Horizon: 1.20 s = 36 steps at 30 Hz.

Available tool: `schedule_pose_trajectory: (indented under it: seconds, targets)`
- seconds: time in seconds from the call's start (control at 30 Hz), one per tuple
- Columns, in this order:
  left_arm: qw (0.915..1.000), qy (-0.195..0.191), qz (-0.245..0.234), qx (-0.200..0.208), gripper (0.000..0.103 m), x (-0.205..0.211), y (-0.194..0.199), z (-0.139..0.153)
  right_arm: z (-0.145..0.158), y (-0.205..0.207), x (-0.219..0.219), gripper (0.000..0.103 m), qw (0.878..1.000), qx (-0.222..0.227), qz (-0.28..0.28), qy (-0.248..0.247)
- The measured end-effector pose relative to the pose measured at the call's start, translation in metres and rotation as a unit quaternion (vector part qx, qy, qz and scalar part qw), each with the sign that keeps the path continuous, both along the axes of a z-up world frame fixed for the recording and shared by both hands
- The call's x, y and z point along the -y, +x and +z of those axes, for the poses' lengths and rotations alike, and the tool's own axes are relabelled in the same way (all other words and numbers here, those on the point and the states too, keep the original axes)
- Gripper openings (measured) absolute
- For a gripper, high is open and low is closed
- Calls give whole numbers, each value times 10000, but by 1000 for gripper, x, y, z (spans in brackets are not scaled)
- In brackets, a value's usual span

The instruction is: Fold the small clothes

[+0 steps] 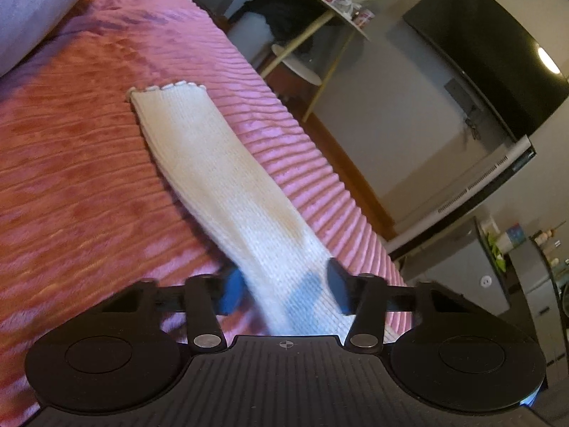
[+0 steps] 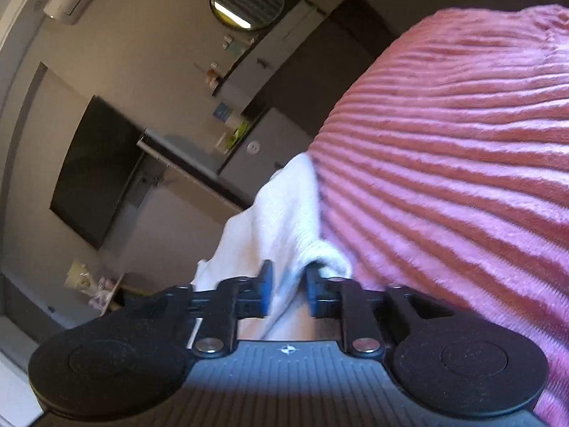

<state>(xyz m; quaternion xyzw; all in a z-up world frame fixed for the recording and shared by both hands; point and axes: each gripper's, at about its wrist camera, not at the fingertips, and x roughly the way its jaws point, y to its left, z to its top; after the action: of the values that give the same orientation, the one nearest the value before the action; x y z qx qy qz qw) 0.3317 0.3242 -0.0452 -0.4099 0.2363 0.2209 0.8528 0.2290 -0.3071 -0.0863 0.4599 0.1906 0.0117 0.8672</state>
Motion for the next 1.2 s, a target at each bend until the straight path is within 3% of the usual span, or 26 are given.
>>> schedule_pose_trajectory:
  seconds: [0.03,0.1,0.2,0.27,0.37,0.47,0.53,0.57,0.63,0.67,0.77,0.83,0.87,0.93,0.97,1.0,1.1,1.2]
  targets:
    - [10000,-16,13,-27,34,-2,1,-1,4,-1,-2,35,10000,67,36,24]
    - [9998,-147,104,-30,12,-8,-1,-4,13,-3,-7,37,9992,294,275,-11]
    - [9991,-351,201,107,10,-14,-8,-5,19,-2,-15,38,9963,580,637,18]
    - [9994,-221,110,237,10,-13,-11,4,19,-3,-17,38,9967,530,598,-149]
    - [9969,299,-382,623,9,1,-12,31,15,-4,-10,38,9981,405,461,-90]
    - [9851,855,-1059,1055,9,31,-10,71,15,-8,-7,38,9984,416,394,5]
    - [9713,1269,-1557,1275,9,62,-10,96,17,-9,-7,38,9982,436,402,-10]
    - [9595,1519,-1924,1392,9,83,-11,109,17,-10,-8,38,9982,440,409,4]
    - [9310,2021,-2611,1554,10,129,-14,128,18,-11,-9,38,9980,457,425,48]
    - [9130,2286,-2968,1615,10,157,-16,134,18,-12,-8,38,9980,461,429,53]
    - [8686,2668,-3839,1643,10,232,-24,131,18,-13,-7,38,9979,472,438,76]
    - [8468,2685,-4341,1500,11,276,-29,114,17,-10,-7,38,9976,475,484,114]
    - [8424,2664,-4484,1351,15,294,-29,101,17,-10,-6,38,9975,461,515,121]
    - [8360,2520,-4794,886,38,324,-30,70,14,-8,-8,38,9972,414,615,136]
    - [8340,2420,-4928,547,64,336,-31,54,13,-8,-9,38,9971,391,647,128]
    - [8347,2393,-4951,305,67,344,-36,43,12,-7,-11,38,9970,359,684,91]
    - [8355,2560,-4861,76,76,348,-64,29,11,-4,-17,39,9965,299,776,-106]
    - [8556,2912,-4280,-75,90,336,-95,37,11,-1,-27,39,9951,261,916,-262]
